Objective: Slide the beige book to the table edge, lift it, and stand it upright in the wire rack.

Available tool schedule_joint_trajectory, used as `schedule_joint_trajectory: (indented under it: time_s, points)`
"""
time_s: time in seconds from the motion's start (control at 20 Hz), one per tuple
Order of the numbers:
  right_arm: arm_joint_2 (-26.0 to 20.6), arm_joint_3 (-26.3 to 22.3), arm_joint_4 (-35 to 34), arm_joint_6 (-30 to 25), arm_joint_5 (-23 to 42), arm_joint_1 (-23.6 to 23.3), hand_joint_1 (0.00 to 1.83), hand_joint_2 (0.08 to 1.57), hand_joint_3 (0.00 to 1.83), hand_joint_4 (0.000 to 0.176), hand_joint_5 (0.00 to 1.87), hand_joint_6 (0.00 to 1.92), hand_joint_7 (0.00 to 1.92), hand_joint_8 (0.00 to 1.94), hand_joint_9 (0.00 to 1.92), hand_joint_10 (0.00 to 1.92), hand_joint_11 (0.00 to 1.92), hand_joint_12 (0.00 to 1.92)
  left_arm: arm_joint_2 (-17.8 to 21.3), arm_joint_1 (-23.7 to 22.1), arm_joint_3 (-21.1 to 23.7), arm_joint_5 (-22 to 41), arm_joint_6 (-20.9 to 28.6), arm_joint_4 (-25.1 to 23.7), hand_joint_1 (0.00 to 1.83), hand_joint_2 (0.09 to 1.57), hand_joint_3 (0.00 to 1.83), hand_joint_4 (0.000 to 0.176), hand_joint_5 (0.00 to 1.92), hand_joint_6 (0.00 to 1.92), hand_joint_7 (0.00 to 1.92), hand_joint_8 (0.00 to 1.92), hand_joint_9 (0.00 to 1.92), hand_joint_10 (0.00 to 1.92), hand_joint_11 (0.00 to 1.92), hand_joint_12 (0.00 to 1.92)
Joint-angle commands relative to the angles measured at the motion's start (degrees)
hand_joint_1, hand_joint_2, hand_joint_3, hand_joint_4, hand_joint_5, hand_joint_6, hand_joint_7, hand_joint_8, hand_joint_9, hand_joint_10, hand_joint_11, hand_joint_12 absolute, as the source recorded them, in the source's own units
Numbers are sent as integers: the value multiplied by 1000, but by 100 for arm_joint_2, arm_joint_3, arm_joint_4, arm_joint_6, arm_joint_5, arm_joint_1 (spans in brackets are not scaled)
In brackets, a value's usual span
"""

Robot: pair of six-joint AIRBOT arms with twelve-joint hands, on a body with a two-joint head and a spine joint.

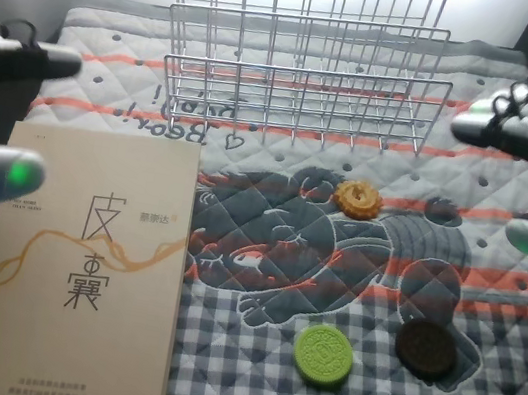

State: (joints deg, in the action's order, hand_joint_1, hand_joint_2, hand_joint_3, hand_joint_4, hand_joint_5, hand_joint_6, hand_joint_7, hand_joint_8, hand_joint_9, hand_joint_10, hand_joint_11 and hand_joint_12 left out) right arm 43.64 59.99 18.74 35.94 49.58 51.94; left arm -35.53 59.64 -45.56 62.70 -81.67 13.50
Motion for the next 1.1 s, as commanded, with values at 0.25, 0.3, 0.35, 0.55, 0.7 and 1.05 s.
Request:
schedule_joint_trajectory:
  time_s: [0.25, 0.3, 0.35, 0.55, 0.7, 1.05]
  points:
    - [525, 257, 1872, -973, -462, -1252, 86, 1500, 9, 0, 176, 0, 190, 1, 203, 0, 72, 612, 213, 168, 151, 1096, 10, 146, 22, 1248, 10, 176, 296, 0, 213, 0, 150, 0, 140, 4]
    - [646, 312, 2311, -1231, -590, -1430, 59, 1498, 2, 0, 162, 0, 166, 0, 195, 0, 118, 687, 227, 226, 168, 1152, 10, 188, 4, 1241, 4, 176, 291, 0, 190, 0, 128, 0, 123, 0]
    - [773, 400, 2706, -1579, -643, -1539, 42, 1487, 0, 0, 190, 12, 180, 7, 203, 3, 274, 767, 243, 273, 182, 1191, 10, 222, 0, 1198, 0, 176, 258, 0, 120, 0, 55, 0, 33, 0]
    - [1365, 751, 4307, -2862, -890, -1942, 0, 1475, 0, 0, 179, 7, 149, 7, 114, 9, 4, 516, 266, 419, 212, 1336, 10, 342, 0, 1123, 0, 176, 137, 0, 0, 0, 0, 0, 0, 0]
    - [1798, 960, 4958, -3295, -1024, -2030, 0, 1477, 0, 0, 180, 5, 148, 6, 109, 10, 5, 425, 259, 445, 221, 1332, 10, 358, 0, 1125, 0, 176, 128, 11, 0, 0, 0, 0, 0, 0]
    - [2236, 1131, 5836, -3876, -1023, -2168, 0, 1444, 0, 0, 195, 2, 171, 0, 143, 0, 12, 498, 251, 451, 210, 1232, 10, 371, 0, 1149, 0, 176, 124, 3, 0, 0, 0, 0, 0, 0]
